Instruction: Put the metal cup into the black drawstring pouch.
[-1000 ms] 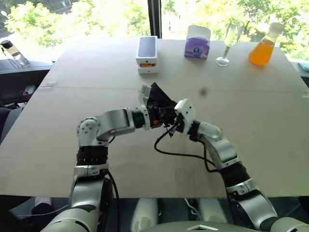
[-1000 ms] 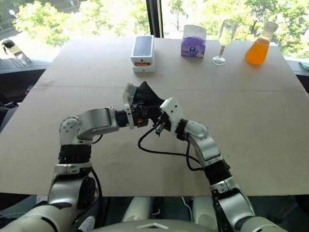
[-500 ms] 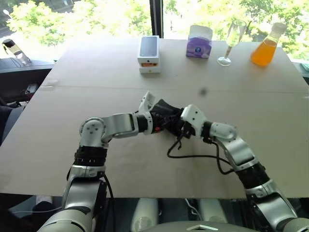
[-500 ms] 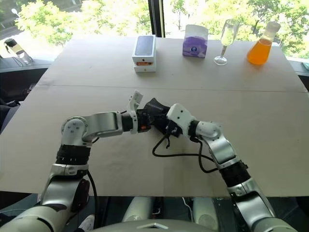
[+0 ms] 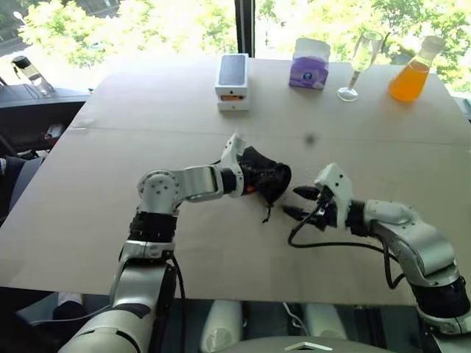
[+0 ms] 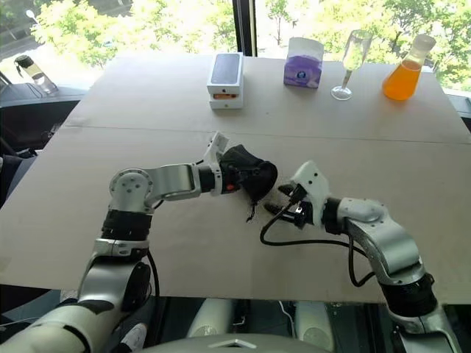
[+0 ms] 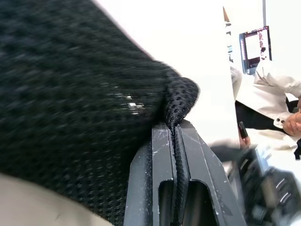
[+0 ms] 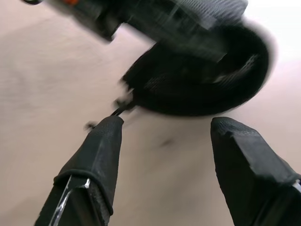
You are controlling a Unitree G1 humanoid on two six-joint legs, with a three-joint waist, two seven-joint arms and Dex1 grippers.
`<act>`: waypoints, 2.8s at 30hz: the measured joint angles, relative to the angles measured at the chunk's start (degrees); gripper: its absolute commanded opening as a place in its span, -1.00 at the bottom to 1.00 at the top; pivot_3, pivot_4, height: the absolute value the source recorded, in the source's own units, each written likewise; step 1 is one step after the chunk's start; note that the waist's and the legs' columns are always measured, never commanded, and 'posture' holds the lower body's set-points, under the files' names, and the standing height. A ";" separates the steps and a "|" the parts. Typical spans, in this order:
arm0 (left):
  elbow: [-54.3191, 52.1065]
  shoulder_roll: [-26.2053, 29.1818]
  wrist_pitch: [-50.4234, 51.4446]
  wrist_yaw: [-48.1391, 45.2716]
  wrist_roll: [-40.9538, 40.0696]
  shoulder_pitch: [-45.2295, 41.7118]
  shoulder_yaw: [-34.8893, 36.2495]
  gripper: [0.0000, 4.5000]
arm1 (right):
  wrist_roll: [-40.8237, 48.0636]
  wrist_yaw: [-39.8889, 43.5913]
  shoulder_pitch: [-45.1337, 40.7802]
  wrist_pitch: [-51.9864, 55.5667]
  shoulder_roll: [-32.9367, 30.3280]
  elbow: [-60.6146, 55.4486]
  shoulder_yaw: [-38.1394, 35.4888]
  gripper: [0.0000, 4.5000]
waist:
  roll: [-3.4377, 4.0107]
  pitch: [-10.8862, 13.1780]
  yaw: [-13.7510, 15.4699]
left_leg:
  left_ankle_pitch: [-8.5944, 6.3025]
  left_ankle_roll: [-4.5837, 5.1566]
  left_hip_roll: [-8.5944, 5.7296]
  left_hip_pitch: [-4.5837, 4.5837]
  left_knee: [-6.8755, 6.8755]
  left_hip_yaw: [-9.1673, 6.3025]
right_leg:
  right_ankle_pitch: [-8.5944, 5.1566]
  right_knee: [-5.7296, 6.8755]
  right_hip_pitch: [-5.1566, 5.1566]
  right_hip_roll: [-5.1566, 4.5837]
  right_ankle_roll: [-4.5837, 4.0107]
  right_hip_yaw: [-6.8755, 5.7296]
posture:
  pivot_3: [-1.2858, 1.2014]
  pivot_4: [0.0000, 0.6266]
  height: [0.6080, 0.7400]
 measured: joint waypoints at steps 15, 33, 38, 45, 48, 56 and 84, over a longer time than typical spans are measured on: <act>0.39 -3.00 3.49 -2.55 5.56 -1.30 1.45 -1.00 | 12.17 -15.30 2.28 15.08 15.15 0.34 -6.44 0.33 | 0.00 0.00 -0.07 | -0.01 0.01 -0.02 -0.01 -0.01 0.00 | 0.00 0.01 -0.02 0.02 0.00 0.01 | 0.03 -0.52 0.96; -0.03 -5.52 4.94 -3.05 8.37 -1.30 4.96 -1.00 | 13.03 -17.14 1.65 13.09 12.28 4.58 -4.26 -0.95 | 0.00 0.00 -0.13 | -0.01 0.01 -0.01 -0.01 -0.01 0.00 | 0.00 0.01 -0.03 0.04 0.00 0.02 | 0.03 -0.52 0.96; -3.73 -5.35 3.39 -8.22 11.15 0.07 5.78 -1.00 | 12.36 -16.27 1.44 10.34 7.94 4.76 -3.96 -0.95 | 0.00 0.00 -0.12 | -0.01 0.02 -0.02 -0.02 -0.01 0.02 | 0.00 0.00 -0.04 0.03 0.00 0.03 | 0.03 -0.52 0.96; -11.71 2.64 2.62 -23.66 16.89 3.66 2.89 0.18 | 9.09 -11.30 -0.65 5.42 -5.92 1.87 0.11 -1.00 | 0.07 0.04 -0.21 | -0.01 0.02 -0.01 -0.03 -0.06 0.10 | -0.01 0.00 -0.13 0.05 0.00 0.10 | 0.03 -0.52 0.96; -18.51 13.77 -2.88 -36.27 25.45 6.87 -3.08 0.60 | 3.74 -7.23 -2.67 0.73 -17.61 0.84 2.38 -1.00 | 0.09 0.06 -0.42 | -0.02 0.03 -0.02 0.00 -0.15 0.18 | -0.03 -0.03 -0.19 0.04 0.00 0.16 | 0.03 -0.52 0.96; -24.37 22.10 -25.10 -61.22 46.32 9.64 -15.14 0.60 | -6.24 3.55 -11.96 -12.57 -32.42 3.28 4.97 -1.00 | 0.06 0.17 0.34 | -0.04 0.05 0.03 -0.20 -0.13 0.17 | -0.05 -0.10 -0.33 0.01 -0.01 0.12 | 0.03 -0.52 0.96; -5.00 -1.42 -46.24 -68.66 68.54 -7.51 -21.52 0.60 | -8.64 10.90 -23.02 -14.10 -33.14 1.14 4.63 -1.00 | -0.05 0.23 0.00 | -0.11 0.18 0.03 -0.20 -0.02 0.25 | -0.06 -0.06 -0.31 0.00 0.06 0.15 | 0.03 -0.52 0.96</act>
